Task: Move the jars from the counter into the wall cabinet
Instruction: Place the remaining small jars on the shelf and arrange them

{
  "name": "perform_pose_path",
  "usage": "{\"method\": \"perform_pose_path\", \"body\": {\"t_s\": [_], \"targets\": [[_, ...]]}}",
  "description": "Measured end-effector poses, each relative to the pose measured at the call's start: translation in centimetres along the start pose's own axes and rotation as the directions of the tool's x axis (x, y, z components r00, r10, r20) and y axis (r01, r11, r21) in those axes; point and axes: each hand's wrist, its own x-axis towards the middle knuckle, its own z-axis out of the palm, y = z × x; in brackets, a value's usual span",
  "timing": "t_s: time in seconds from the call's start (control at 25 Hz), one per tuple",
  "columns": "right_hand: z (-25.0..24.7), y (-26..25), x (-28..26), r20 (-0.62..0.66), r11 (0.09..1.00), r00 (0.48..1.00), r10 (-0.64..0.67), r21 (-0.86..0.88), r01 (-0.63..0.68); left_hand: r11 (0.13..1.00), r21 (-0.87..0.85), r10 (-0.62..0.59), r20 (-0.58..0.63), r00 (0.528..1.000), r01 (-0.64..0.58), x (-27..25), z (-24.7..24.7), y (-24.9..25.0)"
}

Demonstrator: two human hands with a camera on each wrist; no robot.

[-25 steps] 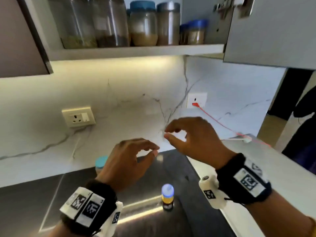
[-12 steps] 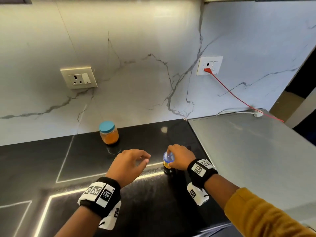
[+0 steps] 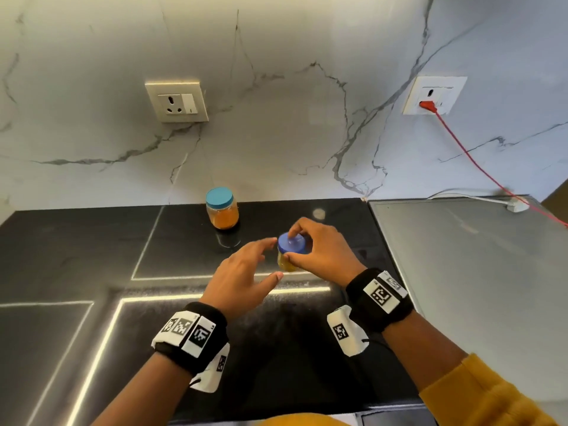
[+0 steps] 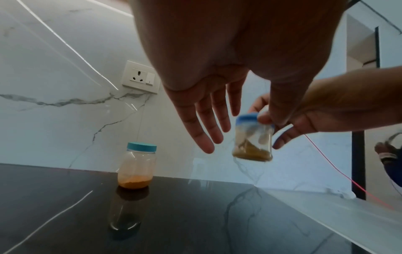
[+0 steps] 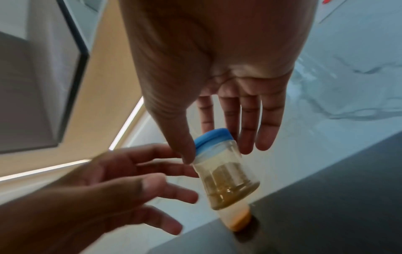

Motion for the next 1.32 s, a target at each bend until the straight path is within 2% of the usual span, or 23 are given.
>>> {"method": "perform_pose_path", "body": {"t_s": [0.2,0.44,0.52,0.68,0.84,0.96,1.04,1.2,1.32], "targets": [[1.0,-5.6,0.6,-0.030,0.969,0.976,-0.215,0.117,0.217,0.988,-0.151,-0.064,-0.195,0.979,0.034,-0.9,-1.7,-0.4],[4.1,-8.2,3.8,0.048,0.924,0.955,-0.292,0.272,0.268,0.962,-0.241,-0.204,-0.320,0.925,0.129,-3.6,-4.1,-2.8],[5.0,-7.7,6.9,0.044,0.948,0.970,-0.240,0.227,0.224,0.954,-0.241,-0.254,-0.347,0.903,0.176,-4.6,-4.9,-3.7],[7.9,-6.0,14.2,0.089,0.997,0.994,-0.069,-0.034,0.072,0.937,-0.248,-0.329,-0.397,0.857,0.245,-6.5,-6.4,-5.2],[11.2,-4.9,20.4,0.174,0.965,0.985,0.019,-0.259,0.027,0.927,-0.264,-0.361,-0.436,0.824,0.266,-7.8,-7.6,-5.8],[13.1,-4.4,23.2,0.216,0.936,0.975,0.047,-0.352,0.033,0.930,-0.251,-0.358,-0.458,0.814,0.268,-8.7,-8.2,-6.3],[14.1,-4.1,24.4,0.207,0.929,0.976,0.072,-0.370,0.010,0.928,-0.254,-0.364,-0.460,0.810,0.272,-9.3,-8.7,-6.5],[15.4,-3.6,25.9,0.162,0.959,0.976,0.148,-0.266,-0.101,0.931,-0.238,-0.360,-0.467,0.808,0.277,-10.2,-9.4,-6.9],[15.7,-3.0,25.9,0.132,0.967,0.978,0.161,-0.220,-0.129,0.937,-0.224,-0.344,-0.460,0.819,0.268,-10.2,-9.9,-6.9]]}}
